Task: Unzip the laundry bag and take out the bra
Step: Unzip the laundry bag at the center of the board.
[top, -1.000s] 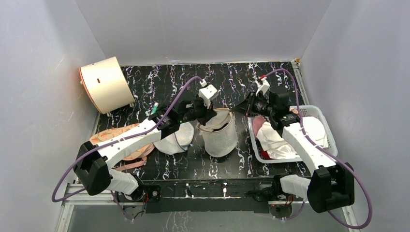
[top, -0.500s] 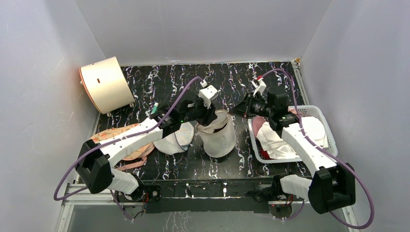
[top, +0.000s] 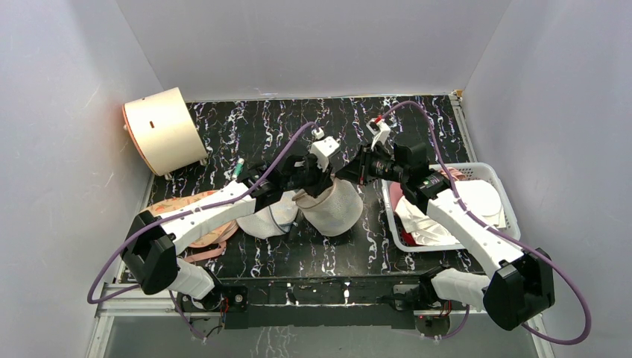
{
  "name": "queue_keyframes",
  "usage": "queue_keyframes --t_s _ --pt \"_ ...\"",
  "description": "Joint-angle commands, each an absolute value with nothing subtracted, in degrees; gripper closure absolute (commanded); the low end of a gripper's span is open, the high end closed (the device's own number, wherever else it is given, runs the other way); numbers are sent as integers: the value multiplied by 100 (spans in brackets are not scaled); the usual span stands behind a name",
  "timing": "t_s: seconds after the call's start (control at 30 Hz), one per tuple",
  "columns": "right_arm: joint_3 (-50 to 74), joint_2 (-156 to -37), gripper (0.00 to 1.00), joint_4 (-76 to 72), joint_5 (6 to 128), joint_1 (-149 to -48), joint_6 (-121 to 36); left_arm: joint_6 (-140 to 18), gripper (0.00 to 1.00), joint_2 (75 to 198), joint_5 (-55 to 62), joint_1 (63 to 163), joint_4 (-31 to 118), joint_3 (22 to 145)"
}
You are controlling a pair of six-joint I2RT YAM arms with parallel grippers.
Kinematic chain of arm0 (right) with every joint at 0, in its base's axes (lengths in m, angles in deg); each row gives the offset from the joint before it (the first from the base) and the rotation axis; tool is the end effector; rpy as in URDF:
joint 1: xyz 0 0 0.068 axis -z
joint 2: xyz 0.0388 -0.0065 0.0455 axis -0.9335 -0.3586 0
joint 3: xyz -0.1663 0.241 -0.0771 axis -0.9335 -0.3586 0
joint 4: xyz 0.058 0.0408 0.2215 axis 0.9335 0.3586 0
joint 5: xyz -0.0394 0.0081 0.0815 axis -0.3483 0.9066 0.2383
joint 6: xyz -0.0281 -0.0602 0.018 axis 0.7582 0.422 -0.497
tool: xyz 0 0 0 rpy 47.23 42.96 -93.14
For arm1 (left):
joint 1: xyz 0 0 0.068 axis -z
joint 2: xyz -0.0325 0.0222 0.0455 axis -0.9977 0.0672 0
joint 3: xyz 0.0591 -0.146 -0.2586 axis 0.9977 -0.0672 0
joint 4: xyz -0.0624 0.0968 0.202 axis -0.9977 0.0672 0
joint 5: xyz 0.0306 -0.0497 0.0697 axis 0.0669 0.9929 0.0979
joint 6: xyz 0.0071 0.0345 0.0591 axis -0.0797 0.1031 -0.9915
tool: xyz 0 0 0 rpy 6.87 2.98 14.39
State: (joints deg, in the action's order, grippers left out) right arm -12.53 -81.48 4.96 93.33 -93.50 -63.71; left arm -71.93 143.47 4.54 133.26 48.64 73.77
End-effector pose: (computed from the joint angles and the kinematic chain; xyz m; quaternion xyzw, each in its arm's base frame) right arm 0.2004 0.1256 0.3388 -0.1388 0.8006 0.4528 0.3671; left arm 0.2113 -0.2408 0.3393 0.3720 0.7430 -0.2848 0.4779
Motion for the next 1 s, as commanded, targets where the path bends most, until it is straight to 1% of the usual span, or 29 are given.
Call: queue_keyframes --t_s 0.0,0.1,0.17,0.37,0.6,0.7,0.8,0.97 --pt "-954 -8014 100 451 8827 -9380 -6252 -7257 88 14080 328 13361 4736 7505" --pt "-966 -8014 100 587 8606 -9284 -6194 -7256 97 13994 299 13359 4654 7447" --pt "-1037 -8045 100 583 8674 -9068 -6192 -7253 100 13994 276 13361 4618 7415" --pt "-1416 -8273 100 359 9334 -8156 -6325 -7266 100 13647 136 13361 4462 7268" --pt "-1349 -8249 100 202 10053 -8147 -6216 -7246 99 13779 97 13359 4569 7375" --pt "-1345 -8143 100 197 10092 -8195 -6192 -7236 87 13862 88 13364 4634 7432" --pt "-1334 -8116 100 157 10232 -8296 -6208 -7235 69 13939 158 13358 4710 7492" --pt "-1204 -8114 100 199 10218 -8591 -6162 -7236 50 14239 326 13361 4868 7627"
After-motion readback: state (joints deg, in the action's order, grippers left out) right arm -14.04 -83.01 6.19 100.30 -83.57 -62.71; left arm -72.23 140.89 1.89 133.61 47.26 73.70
